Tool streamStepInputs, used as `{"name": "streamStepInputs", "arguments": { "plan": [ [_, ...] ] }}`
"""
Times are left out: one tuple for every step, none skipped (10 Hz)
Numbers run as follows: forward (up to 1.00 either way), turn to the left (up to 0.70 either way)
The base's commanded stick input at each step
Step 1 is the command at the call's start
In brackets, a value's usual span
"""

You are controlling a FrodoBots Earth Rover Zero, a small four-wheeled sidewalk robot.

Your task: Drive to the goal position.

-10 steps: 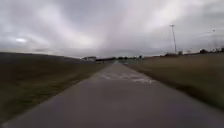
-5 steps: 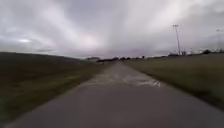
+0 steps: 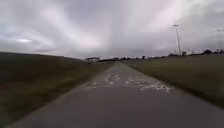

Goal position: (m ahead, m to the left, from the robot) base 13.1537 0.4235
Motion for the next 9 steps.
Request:
{"name": "streamStepInputs", "arguments": {
  "plan": [
    [0.70,-0.18],
    [0.70,-0.03],
    [0.70,0.00],
    [0.70,0.00],
    [0.70,0.00],
    [0.70,0.00],
    [0.70,0.00],
    [0.70,0.00],
    [0.70,0.00]
  ]
}}
